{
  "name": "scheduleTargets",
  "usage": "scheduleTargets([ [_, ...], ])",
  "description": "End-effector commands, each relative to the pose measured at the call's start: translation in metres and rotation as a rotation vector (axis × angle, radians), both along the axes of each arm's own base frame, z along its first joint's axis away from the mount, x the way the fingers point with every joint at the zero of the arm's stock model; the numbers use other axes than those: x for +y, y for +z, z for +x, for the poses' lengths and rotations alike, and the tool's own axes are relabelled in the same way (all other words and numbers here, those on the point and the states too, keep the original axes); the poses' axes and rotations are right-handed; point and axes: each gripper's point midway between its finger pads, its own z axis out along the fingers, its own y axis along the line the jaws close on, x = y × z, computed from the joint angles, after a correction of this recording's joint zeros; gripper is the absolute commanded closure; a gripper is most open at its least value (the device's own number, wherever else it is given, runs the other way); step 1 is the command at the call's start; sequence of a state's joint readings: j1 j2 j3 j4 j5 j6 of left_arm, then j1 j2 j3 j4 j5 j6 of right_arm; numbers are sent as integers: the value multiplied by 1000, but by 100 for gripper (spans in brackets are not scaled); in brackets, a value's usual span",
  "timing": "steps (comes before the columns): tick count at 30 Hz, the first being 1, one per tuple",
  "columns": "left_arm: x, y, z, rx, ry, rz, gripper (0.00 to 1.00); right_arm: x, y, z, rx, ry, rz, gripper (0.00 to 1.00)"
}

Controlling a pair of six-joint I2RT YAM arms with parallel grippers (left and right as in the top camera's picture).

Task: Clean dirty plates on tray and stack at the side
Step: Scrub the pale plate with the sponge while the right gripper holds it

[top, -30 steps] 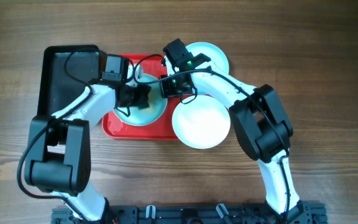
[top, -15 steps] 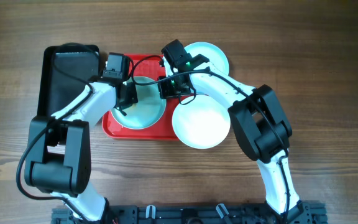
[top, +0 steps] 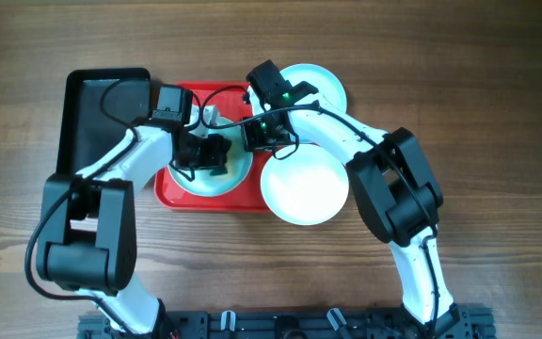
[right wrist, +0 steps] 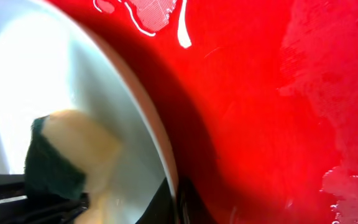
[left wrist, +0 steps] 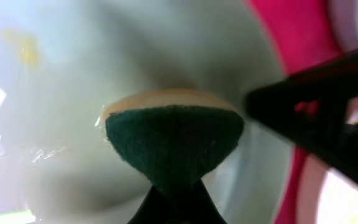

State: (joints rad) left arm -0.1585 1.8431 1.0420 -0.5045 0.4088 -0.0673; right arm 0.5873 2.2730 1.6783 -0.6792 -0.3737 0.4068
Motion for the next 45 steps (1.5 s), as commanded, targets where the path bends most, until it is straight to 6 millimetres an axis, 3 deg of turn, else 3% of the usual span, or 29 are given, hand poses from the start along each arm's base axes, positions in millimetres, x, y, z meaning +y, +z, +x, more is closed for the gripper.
scheduleTargets([
  [1, -19, 1, 7, -52, -61, -88, 96, 2, -8, -2, 33, -9, 7, 96],
  [5, -11, -8, 23, -95, -21, -44, 96, 2, -8, -1, 30, -9, 7, 96],
  [10, 29, -31, 32, -75, 131, 162, 96, 1, -9, -2, 30, -9, 4, 95],
  [16, 89, -37, 20, 27, 391, 373, 96, 1, -9, -1, 27, -11, 1, 96],
  [21, 110, -25, 7, 165, 552, 378, 96, 1, -9, -1, 27, -11, 1, 96],
  [26, 90, -11, -6, 287, 524, 284, 96, 1, -9, -1, 27, -11, 1, 96],
  [31, 45, -6, -29, 364, 328, 178, 96, 1, -9, -1, 26, -11, 2, 96],
  [34, 17, -4, -32, 341, 193, 113, 96, 1, -9, -1, 26, -11, 2, 96],
  [40, -3, -19, -15, 269, 146, 97, 96, 0, -9, -1, 25, -12, -2, 96],
  [45, 1, -44, 10, 203, 166, 94, 96, 0, -9, -1, 26, -11, -3, 96],
])
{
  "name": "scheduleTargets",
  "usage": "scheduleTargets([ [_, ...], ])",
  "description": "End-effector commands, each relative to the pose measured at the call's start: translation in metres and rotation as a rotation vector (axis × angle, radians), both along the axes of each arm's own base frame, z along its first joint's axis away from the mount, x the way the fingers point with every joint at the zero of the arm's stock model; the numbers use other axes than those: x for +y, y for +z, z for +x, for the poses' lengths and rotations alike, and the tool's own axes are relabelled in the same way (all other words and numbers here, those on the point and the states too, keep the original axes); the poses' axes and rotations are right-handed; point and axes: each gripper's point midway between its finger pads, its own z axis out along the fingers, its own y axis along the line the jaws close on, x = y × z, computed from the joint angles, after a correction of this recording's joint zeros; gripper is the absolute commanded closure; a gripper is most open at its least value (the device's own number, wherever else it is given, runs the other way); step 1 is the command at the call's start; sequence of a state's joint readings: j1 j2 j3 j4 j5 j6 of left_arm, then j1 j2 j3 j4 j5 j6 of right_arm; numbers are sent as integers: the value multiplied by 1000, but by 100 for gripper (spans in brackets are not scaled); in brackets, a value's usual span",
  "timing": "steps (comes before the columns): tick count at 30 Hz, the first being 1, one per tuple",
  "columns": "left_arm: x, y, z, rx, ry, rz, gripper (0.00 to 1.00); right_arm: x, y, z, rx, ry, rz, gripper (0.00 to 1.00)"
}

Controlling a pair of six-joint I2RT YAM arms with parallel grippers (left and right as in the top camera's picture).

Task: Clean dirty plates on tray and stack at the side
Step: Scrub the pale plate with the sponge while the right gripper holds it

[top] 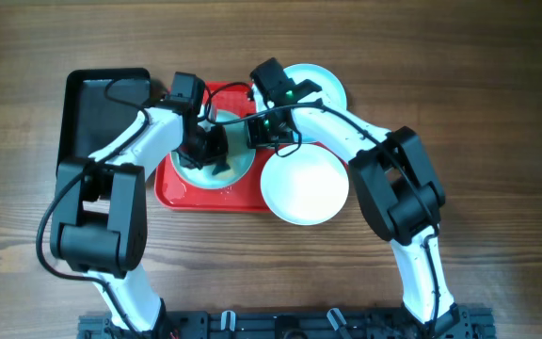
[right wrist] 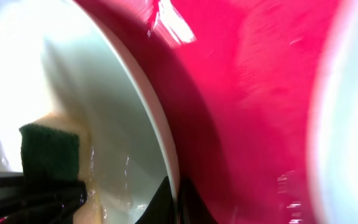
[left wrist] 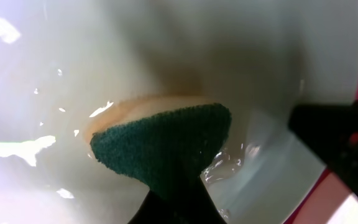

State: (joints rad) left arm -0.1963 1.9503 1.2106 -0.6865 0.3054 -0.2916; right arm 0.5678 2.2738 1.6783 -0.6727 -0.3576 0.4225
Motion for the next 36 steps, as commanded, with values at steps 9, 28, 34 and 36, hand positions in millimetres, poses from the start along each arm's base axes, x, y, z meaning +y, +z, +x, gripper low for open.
scheduleTargets([
  [9, 38, -33, 41, -63, 95, 62, 96, 8, -9, -10, 30, 24, 0, 96],
  [28, -33, -7, 54, -151, -83, -141, 96, 8, -9, -9, 28, 24, 2, 96],
  [34, -16, -14, 37, -95, -141, -100, 96, 8, -9, -9, 28, 23, 2, 96],
  [36, -13, -16, 24, -68, -218, -93, 96, 8, -9, -9, 28, 23, 2, 96],
])
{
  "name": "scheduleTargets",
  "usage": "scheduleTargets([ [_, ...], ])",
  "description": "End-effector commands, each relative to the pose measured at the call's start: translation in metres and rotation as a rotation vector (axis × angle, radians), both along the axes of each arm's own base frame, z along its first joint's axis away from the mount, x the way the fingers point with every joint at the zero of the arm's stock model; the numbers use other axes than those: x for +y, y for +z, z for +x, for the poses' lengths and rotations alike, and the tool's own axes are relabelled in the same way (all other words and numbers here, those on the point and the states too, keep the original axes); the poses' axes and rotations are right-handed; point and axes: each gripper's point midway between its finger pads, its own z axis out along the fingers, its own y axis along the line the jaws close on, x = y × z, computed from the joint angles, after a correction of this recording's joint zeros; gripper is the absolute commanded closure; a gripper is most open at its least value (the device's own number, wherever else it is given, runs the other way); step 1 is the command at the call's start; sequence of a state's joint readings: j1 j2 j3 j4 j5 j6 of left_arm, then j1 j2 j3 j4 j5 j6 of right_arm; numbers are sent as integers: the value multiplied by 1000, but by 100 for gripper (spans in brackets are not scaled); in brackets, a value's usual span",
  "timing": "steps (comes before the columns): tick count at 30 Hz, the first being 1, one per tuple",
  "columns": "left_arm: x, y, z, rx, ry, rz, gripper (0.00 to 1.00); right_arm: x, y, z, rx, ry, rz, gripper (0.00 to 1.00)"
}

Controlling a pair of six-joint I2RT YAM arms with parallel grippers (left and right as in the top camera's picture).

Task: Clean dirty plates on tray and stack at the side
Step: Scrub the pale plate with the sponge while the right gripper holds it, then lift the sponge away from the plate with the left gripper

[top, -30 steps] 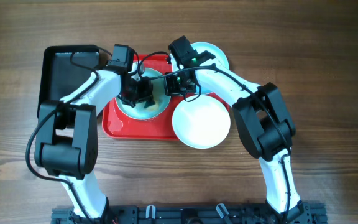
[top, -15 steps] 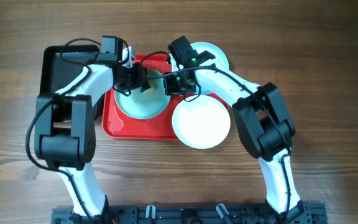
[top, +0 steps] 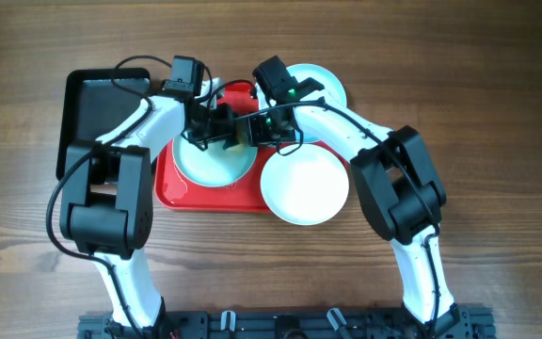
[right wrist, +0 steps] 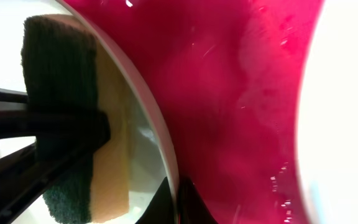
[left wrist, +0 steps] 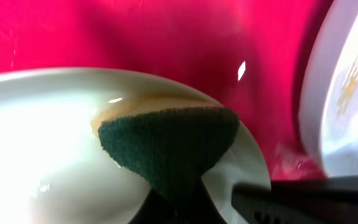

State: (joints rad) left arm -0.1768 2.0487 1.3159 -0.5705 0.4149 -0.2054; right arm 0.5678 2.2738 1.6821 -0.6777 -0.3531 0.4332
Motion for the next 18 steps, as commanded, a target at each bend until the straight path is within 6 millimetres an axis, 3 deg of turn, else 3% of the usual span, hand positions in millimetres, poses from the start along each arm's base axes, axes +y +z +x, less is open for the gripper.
scheduleTargets([
  [1, 9, -20, -35, 75, -182, 46, 96, 9, -10, -9, 24, 35, 6, 96],
  [6, 32, -25, -62, 177, -230, 130, 96, 9, -10, -9, 24, 35, 6, 96],
  [11, 94, -28, -60, 264, 16, 407, 96, 9, -10, -10, 26, 35, 5, 96],
  [15, 129, -1, -40, 247, 202, 550, 96, 9, -10, -9, 25, 34, 5, 96],
  [18, 135, 29, -18, 189, 249, 554, 96, 9, -10, -10, 26, 34, 5, 96],
])
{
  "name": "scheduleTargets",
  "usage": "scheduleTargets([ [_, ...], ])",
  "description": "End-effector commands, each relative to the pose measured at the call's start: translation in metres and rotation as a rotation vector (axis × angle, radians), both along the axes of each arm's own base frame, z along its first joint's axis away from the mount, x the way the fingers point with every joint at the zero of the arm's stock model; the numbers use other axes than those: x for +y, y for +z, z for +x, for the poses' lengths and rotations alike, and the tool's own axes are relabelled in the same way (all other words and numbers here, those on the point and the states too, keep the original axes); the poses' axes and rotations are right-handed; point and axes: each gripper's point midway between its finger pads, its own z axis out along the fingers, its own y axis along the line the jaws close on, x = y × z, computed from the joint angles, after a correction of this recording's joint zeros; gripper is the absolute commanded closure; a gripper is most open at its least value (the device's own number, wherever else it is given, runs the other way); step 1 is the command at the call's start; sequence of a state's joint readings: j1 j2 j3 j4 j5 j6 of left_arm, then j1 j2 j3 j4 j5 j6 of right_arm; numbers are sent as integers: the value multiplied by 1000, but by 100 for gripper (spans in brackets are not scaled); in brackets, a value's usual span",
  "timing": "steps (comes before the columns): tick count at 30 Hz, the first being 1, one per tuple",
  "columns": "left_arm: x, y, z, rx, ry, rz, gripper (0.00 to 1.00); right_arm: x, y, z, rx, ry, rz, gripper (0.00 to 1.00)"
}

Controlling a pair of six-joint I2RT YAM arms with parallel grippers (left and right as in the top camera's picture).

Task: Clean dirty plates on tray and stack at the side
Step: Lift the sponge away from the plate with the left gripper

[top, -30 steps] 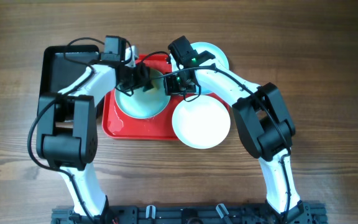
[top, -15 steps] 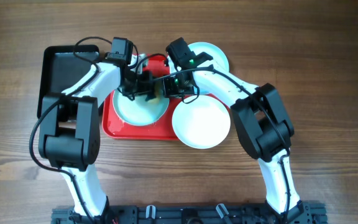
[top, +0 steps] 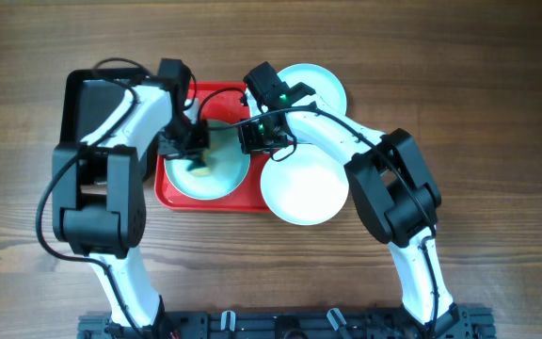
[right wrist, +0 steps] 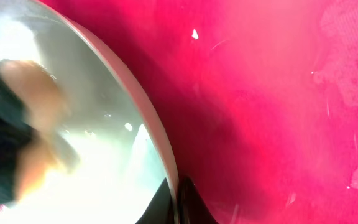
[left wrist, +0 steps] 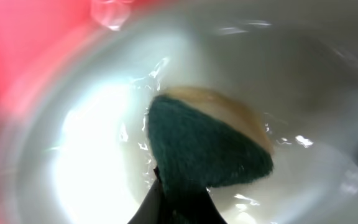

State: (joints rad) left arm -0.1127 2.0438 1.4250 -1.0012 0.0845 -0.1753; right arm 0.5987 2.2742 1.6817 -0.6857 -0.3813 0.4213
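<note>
A pale green plate (top: 216, 169) lies on the red tray (top: 169, 191). My left gripper (top: 188, 151) is shut on a sponge (left wrist: 207, 146) with a green scouring face and yellow back, pressed on the wet plate's left part (left wrist: 92, 155). My right gripper (right wrist: 174, 205) is shut on the plate's right rim (right wrist: 148, 127), one finger each side; in the overhead view this gripper (top: 250, 139) sits at the tray's right part. The sponge (right wrist: 17, 124) shows blurred in the right wrist view.
A large white plate (top: 305, 185) lies right of the tray on the wooden table. Another pale plate (top: 320, 87) sits behind it under my right arm. A black tray (top: 87, 118) stands left of the red tray.
My left gripper with the sponge has moved from the plate's far right edge, near my right gripper, to the plate's left part. My right gripper still holds the rim.
My right gripper has held the plate's right rim throughout. The sponge in my left gripper was on the plate's middle, then a little farther back, then at its far right edge, and now it is on the left part. The plate's surface is wet.
</note>
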Motion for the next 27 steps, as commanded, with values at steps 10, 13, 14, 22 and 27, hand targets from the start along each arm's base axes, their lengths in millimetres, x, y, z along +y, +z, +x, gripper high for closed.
scheduleTargets([
  [10, 64, 132, 70, -325, 297, 194, 96, -8, -12, 1, 30, -21, -25, 96],
  [13, 70, 141, 65, -329, 310, 195, 96, -9, -13, -2, 59, -50, -28, 83],
  [14, 72, 141, 64, -324, 314, 197, 96, -9, -13, -4, 69, -58, -29, 80],
  [22, 94, 129, 52, -271, 361, 212, 96, -7, -26, -23, 132, -129, -74, 86],
  [27, 104, 126, 48, -258, 383, 217, 96, -7, -27, -25, 145, -144, -81, 96],
])
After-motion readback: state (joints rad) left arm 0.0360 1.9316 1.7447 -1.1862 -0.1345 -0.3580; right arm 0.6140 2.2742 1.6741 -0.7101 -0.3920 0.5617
